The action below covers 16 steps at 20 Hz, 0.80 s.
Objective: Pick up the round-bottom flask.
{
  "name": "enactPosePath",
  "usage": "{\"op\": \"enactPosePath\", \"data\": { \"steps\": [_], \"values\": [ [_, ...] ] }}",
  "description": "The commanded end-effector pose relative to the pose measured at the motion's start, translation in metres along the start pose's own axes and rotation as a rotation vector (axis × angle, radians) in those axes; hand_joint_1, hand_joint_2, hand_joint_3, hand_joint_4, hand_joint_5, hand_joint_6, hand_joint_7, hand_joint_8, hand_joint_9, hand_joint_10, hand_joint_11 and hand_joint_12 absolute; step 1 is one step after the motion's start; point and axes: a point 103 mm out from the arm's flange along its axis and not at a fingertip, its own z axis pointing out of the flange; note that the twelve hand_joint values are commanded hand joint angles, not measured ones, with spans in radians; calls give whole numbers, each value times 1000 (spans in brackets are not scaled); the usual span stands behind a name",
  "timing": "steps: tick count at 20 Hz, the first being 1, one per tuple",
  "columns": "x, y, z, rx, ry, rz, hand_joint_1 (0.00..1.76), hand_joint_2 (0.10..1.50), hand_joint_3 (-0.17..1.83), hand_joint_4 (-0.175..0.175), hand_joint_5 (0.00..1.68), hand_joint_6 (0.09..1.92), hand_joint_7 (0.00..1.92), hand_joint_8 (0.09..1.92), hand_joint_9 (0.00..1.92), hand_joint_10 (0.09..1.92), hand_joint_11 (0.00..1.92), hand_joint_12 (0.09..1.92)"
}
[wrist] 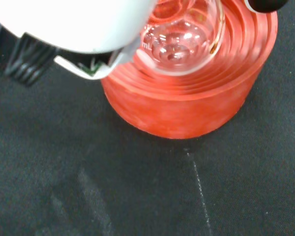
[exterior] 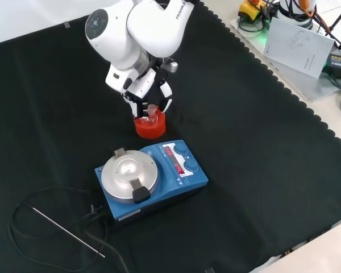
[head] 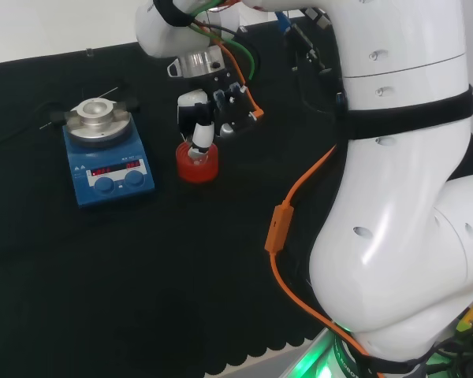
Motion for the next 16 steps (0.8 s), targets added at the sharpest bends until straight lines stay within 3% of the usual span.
{"op": "enactPosePath", "data": {
  "steps": [1, 2, 5, 7, 11, 16],
  "values": [
    [1, 0, 0, -11, 3, 2, 1140, 402, 962, -175, 1001, 860, 1290, 749, 1516, 527, 1348, 1009],
    [2, 0, 0, -11, 5, 1, 1153, 404, 968, -175, 1017, 840, 1305, 729, 1526, 511, 1356, 1003],
    [3, 1, 0, -16, 0, 2, 1188, 617, 733, -175, 1180, 773, 1336, 697, 1552, 475, 1378, 992],
    [2, 2, 0, -23, 0, 3, 1196, 657, 674, -175, 1219, 733, 1359, 673, 1572, 449, 1395, 978],
    [2, 3, 0, -34, -3, 4, 1298, 616, 723, -175, 1186, 715, 1428, 571, 1608, 391, 1432, 952],
    [1, 3, -1, -49, -8, 7, 1322, 585, 772, -175, 1186, 710, 1438, 578, 1636, 354, 1488, 918]
  ]
}}
